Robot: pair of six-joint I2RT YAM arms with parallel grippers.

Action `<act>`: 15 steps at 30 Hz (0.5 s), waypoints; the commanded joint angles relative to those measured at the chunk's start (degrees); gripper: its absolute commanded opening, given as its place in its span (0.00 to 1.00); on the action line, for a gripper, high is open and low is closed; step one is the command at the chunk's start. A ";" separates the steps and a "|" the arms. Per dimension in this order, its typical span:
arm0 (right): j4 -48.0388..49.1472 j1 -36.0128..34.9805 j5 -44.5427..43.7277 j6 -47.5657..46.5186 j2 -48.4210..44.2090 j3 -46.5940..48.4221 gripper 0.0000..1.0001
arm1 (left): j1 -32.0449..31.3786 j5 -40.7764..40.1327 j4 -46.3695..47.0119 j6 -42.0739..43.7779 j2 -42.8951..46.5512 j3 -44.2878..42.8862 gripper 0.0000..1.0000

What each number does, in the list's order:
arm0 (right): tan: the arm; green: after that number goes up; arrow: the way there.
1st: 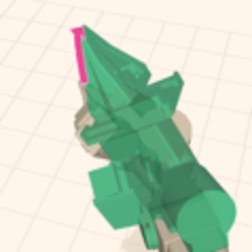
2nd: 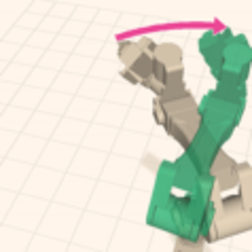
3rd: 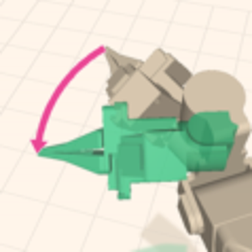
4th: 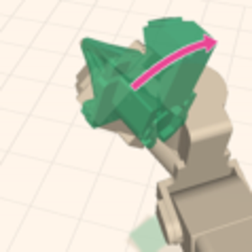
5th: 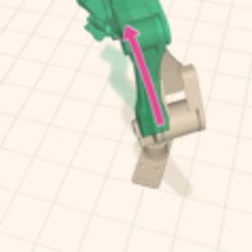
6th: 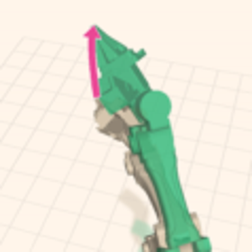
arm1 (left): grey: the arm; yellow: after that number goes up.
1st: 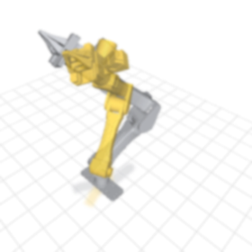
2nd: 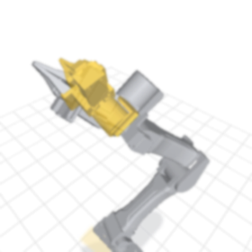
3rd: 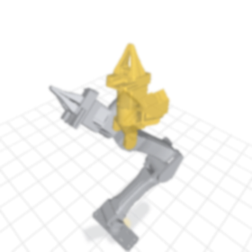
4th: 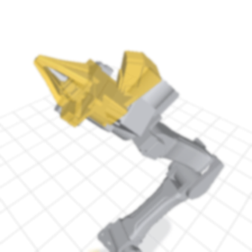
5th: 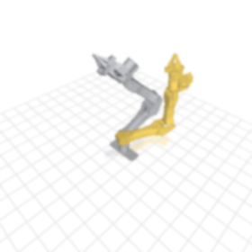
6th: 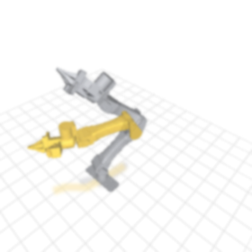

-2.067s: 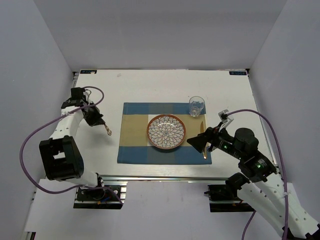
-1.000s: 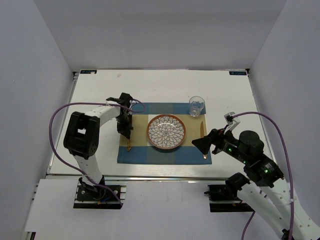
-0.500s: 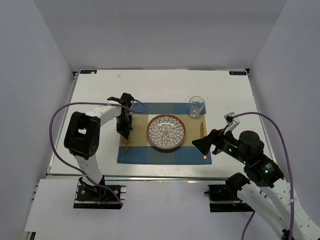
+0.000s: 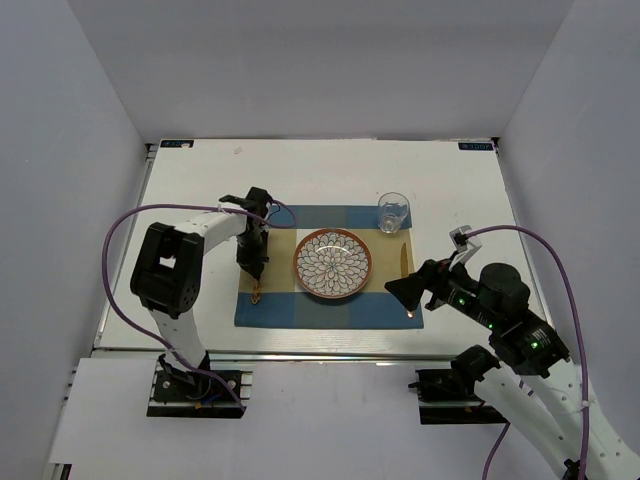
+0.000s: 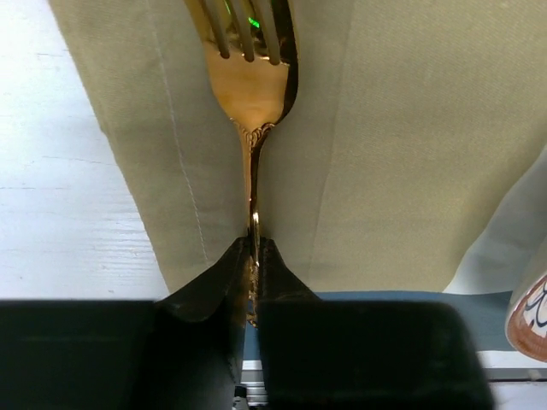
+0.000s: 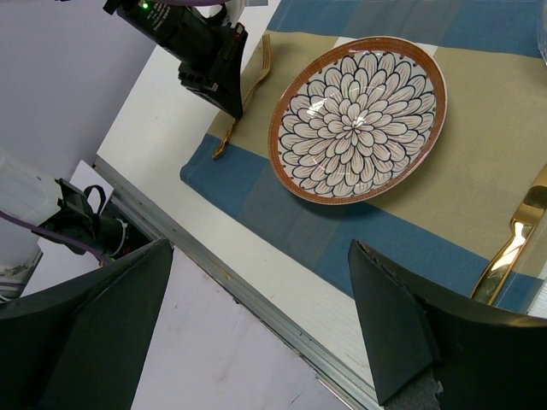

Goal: Set the dinner table for one person

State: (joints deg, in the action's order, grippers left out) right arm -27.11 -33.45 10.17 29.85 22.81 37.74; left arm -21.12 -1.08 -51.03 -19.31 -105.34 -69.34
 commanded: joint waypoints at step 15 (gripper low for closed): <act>-0.04 -0.03 -1.73 -0.66 -0.40 3.56 0.89 | -0.85 -4.45 -3.11 -4.93 8.56 -2.64 0.48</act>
State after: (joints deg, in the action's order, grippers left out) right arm -27.18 -33.45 9.80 29.80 22.81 37.80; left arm -21.63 -3.07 -53.15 -21.43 -103.00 -69.41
